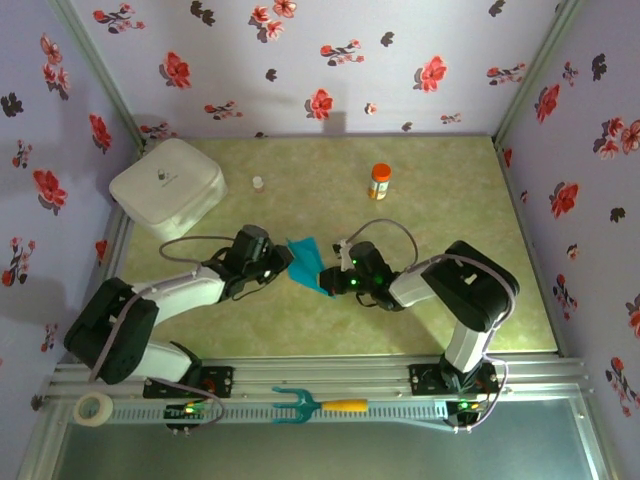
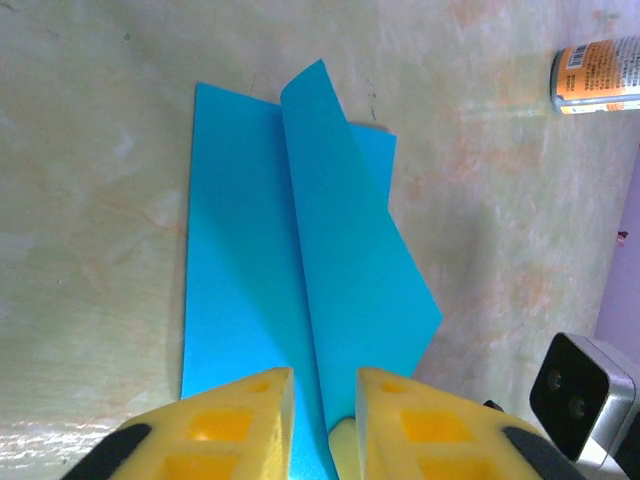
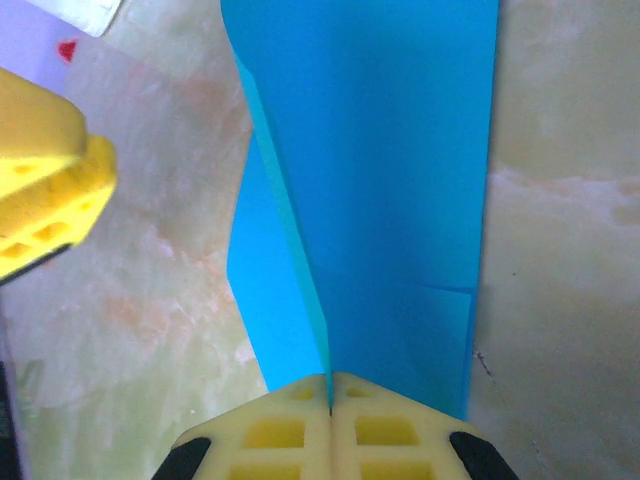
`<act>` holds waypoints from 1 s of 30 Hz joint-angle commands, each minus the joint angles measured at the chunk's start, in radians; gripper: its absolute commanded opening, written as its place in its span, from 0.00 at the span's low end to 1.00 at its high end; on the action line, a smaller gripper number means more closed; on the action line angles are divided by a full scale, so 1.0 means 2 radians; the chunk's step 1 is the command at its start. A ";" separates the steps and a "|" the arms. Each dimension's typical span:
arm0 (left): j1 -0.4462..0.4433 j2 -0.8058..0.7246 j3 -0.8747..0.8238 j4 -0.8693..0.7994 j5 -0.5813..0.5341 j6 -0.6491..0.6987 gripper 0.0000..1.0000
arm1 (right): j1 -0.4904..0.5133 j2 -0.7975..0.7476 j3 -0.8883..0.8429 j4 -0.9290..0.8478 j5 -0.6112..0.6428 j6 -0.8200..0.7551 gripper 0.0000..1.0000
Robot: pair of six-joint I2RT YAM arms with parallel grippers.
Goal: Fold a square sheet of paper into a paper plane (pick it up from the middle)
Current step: Fourth fold the wing at the center of the table.
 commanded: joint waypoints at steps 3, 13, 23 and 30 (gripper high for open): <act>0.002 0.029 0.005 0.035 0.029 0.015 0.20 | -0.018 0.013 0.001 0.037 -0.058 0.054 0.02; -0.003 0.088 0.023 0.057 0.054 0.014 0.12 | -0.041 0.030 0.010 0.026 -0.084 0.093 0.03; -0.004 0.102 0.013 0.067 0.051 0.010 0.11 | -0.051 0.046 0.020 0.022 -0.108 0.116 0.04; -0.005 0.108 0.015 0.061 0.049 0.013 0.11 | -0.057 0.051 0.015 0.038 -0.116 0.146 0.04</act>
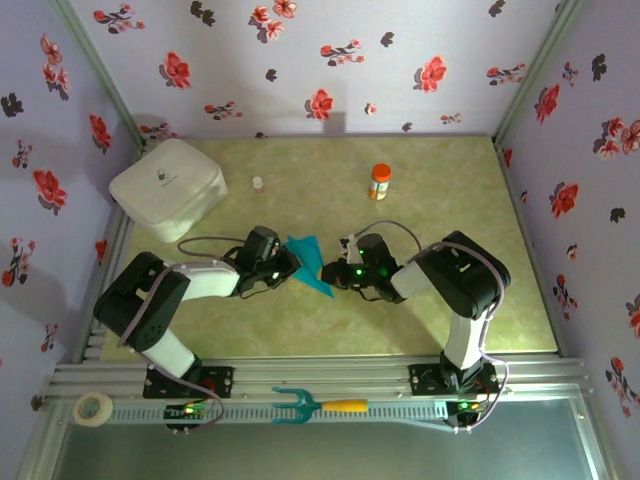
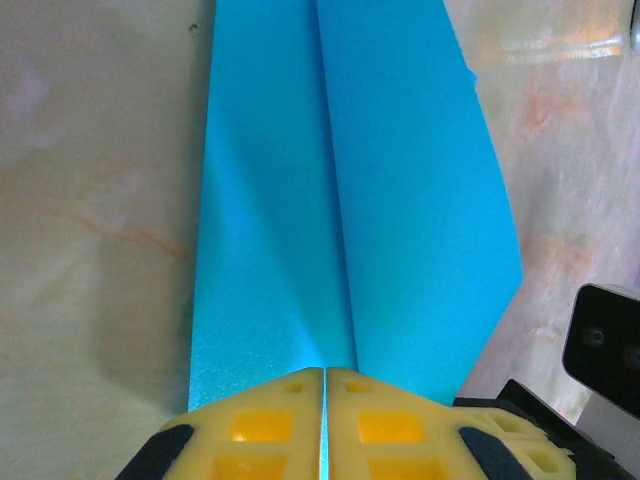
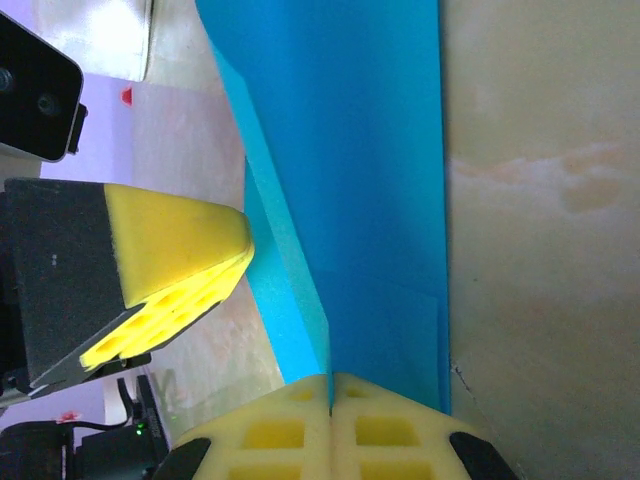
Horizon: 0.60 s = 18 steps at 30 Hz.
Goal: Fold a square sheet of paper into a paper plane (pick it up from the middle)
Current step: Fourth fold the wing at the center of the table.
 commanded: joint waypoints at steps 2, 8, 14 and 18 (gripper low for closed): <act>-0.003 0.010 0.003 0.004 0.001 0.006 0.11 | -0.006 0.011 -0.007 0.022 -0.004 0.028 0.04; -0.004 0.028 0.001 0.009 0.008 0.005 0.10 | -0.009 0.013 -0.011 0.032 -0.004 0.031 0.04; -0.006 0.037 -0.013 0.026 0.008 -0.007 0.08 | -0.009 0.008 -0.011 0.028 0.002 0.026 0.05; -0.008 0.037 -0.018 0.027 0.003 -0.011 0.07 | -0.009 0.000 -0.011 0.016 0.008 0.020 0.05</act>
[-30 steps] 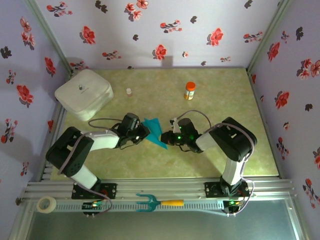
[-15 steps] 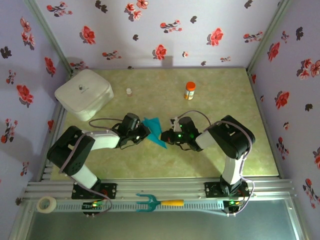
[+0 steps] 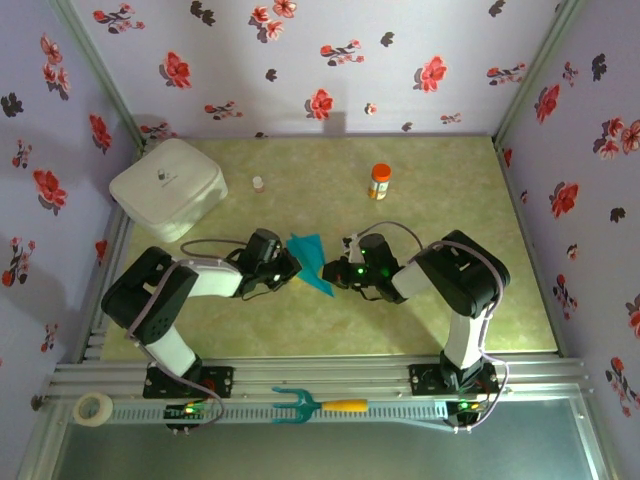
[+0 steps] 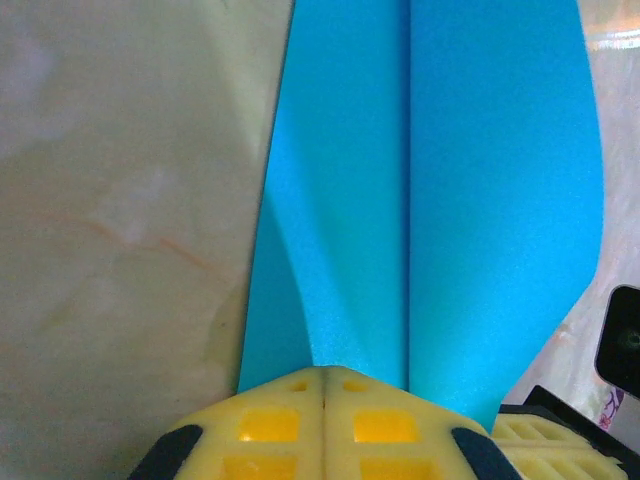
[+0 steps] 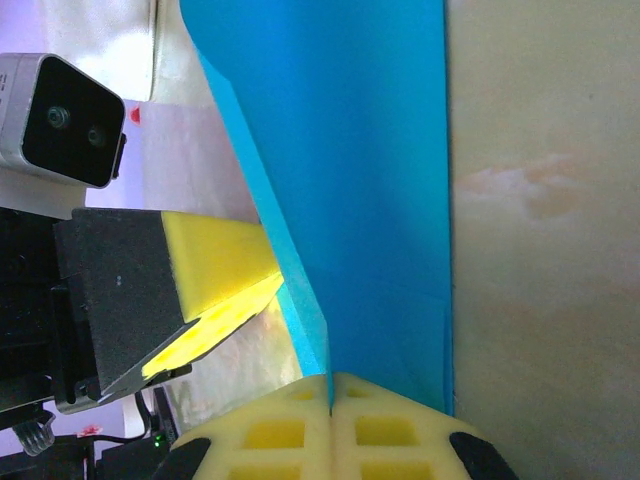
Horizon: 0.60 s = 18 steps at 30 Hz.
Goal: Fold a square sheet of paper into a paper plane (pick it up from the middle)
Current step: Fourth fold the wing at the center of the table.
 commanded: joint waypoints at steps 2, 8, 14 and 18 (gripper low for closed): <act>-0.007 0.011 -0.012 0.000 -0.002 -0.009 0.07 | -0.004 -0.005 -0.008 -0.002 0.011 -0.005 0.05; -0.006 0.010 -0.012 -0.001 -0.003 -0.009 0.06 | -0.003 -0.002 -0.009 0.005 0.009 -0.002 0.05; -0.006 0.007 -0.012 -0.006 -0.005 -0.009 0.06 | -0.004 -0.005 -0.012 0.009 0.010 -0.002 0.05; -0.008 0.003 -0.009 -0.014 -0.008 -0.008 0.06 | -0.004 -0.011 -0.018 0.008 0.016 -0.003 0.05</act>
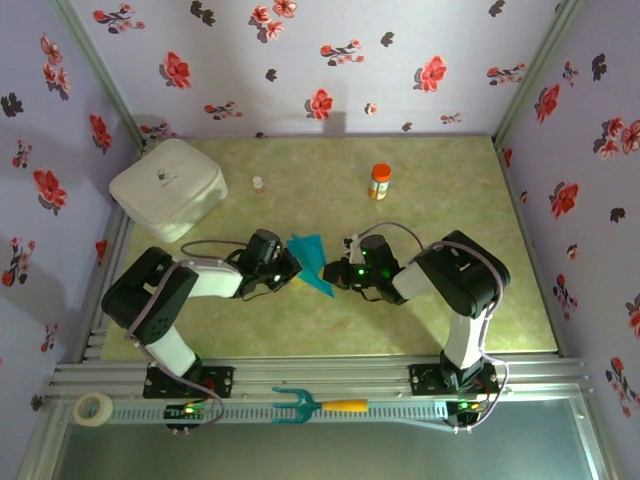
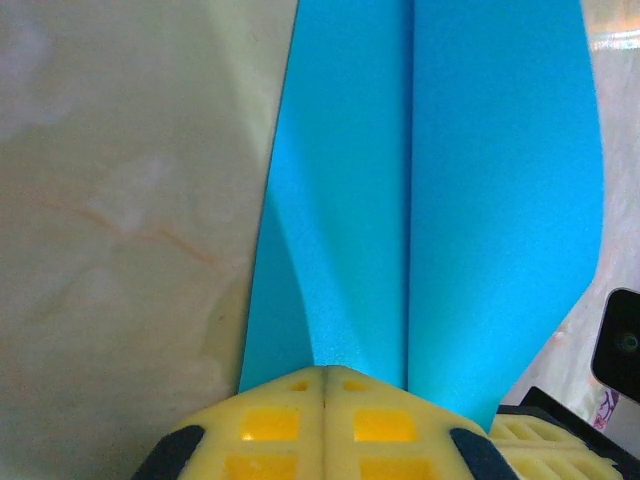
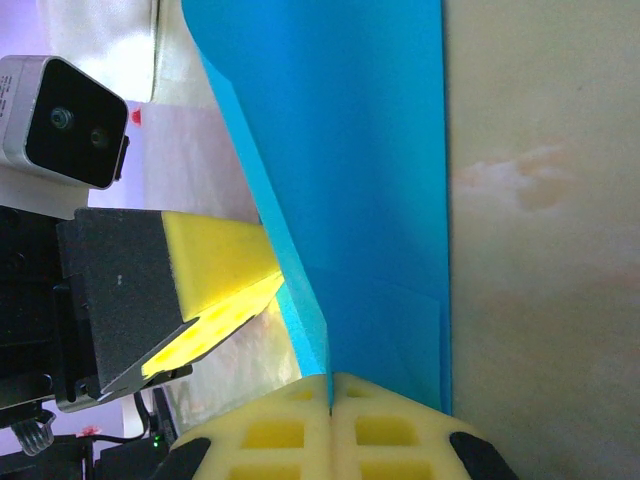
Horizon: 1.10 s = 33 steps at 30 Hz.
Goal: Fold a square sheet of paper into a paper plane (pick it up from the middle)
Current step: Fourth fold the wing at the center of the table.
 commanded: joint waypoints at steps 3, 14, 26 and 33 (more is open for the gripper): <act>-0.007 0.001 -0.006 -0.021 -0.009 -0.001 0.05 | -0.004 -0.011 -0.010 -0.004 0.016 -0.003 0.05; -0.015 -0.005 0.001 -0.036 -0.018 -0.002 0.05 | -0.004 -0.013 -0.014 0.001 0.016 -0.004 0.04; -0.017 -0.015 0.002 -0.046 -0.026 -0.002 0.05 | -0.002 -0.030 -0.019 0.022 0.008 0.004 0.04; -0.018 -0.017 0.000 -0.041 -0.024 -0.003 0.05 | -0.002 0.004 -0.013 0.021 0.007 0.012 0.04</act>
